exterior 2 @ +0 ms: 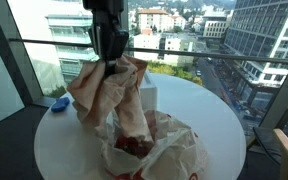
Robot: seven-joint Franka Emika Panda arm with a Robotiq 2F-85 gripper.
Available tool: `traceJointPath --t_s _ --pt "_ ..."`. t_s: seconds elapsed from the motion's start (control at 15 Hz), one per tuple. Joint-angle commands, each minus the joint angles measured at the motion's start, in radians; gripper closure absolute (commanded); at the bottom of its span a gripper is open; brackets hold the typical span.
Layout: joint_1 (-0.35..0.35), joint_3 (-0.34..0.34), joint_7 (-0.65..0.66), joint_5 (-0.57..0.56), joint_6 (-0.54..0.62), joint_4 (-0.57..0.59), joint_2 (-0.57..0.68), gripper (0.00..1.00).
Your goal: Remove everything from the top of the box and put them in the plastic
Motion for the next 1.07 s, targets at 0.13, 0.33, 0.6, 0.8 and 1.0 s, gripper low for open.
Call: traceJointPath --t_s 0.13,0.33,0.6,0.8,1.0 --pt "0.004 -0.003 -0.049 0.029 0.180 -0.054 0.137 0.91" --pt "0.011 0.003 -0.077 0.001 0.314 -0.052 0.261 0.91" --pt "0.019 -0.013 -0.180 0.003 0.471 -0.041 0.399 0.91" --pt "0.009 -0.032 -0.326 -0.015 0.639 -0.066 0.491 0.91" --pt "-0.007 -0.041 -0.466 0.039 0.749 -0.072 0.565 0.90"
